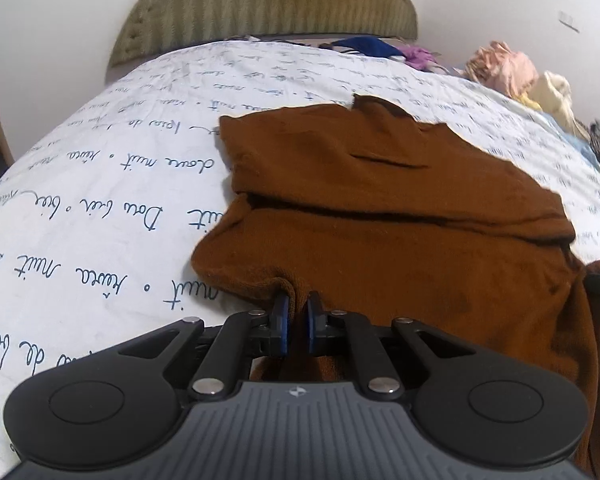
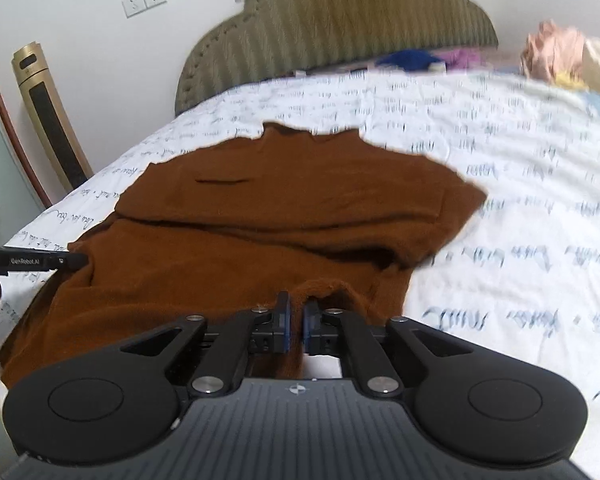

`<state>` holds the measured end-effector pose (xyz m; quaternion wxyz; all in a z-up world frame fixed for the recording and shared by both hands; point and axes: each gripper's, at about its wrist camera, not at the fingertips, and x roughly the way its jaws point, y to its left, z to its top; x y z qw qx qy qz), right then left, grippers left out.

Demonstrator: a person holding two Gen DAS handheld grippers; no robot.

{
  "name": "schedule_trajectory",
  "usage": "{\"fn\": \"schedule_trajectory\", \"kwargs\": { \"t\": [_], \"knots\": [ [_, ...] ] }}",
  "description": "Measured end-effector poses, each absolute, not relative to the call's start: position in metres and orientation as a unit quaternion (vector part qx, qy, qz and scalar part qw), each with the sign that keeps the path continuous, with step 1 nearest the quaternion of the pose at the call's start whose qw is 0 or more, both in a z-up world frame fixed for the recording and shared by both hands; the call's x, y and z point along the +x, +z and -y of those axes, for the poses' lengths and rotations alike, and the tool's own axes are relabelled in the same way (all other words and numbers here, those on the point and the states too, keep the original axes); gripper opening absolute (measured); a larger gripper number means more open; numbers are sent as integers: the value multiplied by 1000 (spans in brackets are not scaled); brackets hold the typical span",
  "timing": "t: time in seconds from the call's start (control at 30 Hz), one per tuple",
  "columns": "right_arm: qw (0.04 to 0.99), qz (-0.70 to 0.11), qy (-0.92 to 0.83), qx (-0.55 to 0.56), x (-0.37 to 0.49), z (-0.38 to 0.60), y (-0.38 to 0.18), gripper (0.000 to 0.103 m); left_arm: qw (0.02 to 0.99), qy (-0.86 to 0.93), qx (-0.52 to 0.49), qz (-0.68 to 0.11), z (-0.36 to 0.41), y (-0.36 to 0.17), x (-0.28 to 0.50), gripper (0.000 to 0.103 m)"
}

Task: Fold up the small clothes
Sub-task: 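Lift the held sweater edge with both grippers and fold it over the body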

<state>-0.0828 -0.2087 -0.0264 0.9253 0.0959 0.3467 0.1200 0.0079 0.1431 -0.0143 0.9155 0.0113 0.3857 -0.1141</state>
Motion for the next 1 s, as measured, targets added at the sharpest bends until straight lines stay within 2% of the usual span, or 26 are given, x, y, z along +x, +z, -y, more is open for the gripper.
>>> {"fn": "schedule_trajectory", "kwargs": {
  "t": [0.03, 0.07, 0.13, 0.23, 0.3, 0.33, 0.47, 0.73, 1.0],
  "knots": [
    [920, -357, 126, 95, -82, 207, -29, 22, 916, -118, 22, -382, -142, -15, 4, 10],
    [918, -364, 130, 93, -83, 206, -31, 34, 916, -122, 31, -381, -142, -15, 0, 11],
    [912, -376, 133, 95, -90, 206, -37, 44, 912, -134, 37, -386, -147, -18, -7, 13],
    [897, -397, 139, 134, -102, 216, -49, 44, 906, -148, 25, -396, -161, -23, -19, 30],
    [888, -401, 147, 171, -115, 227, -56, 44, 905, -152, 15, -397, -172, -25, -28, 45],
    [884, -400, 152, 190, -122, 232, -58, 44, 904, -155, 11, -399, -178, -25, -33, 47],
    [859, -407, 188, 247, -145, 248, -66, 44, 897, -180, -1, -404, -193, -25, -51, 48],
    [828, -442, 262, 225, -195, 264, -54, 49, 880, -230, 21, -414, -191, -32, -74, 48],
    [802, -437, 265, 310, -181, 263, -75, 51, 867, -254, -11, -429, -202, -34, -82, 48]
  ]
}}
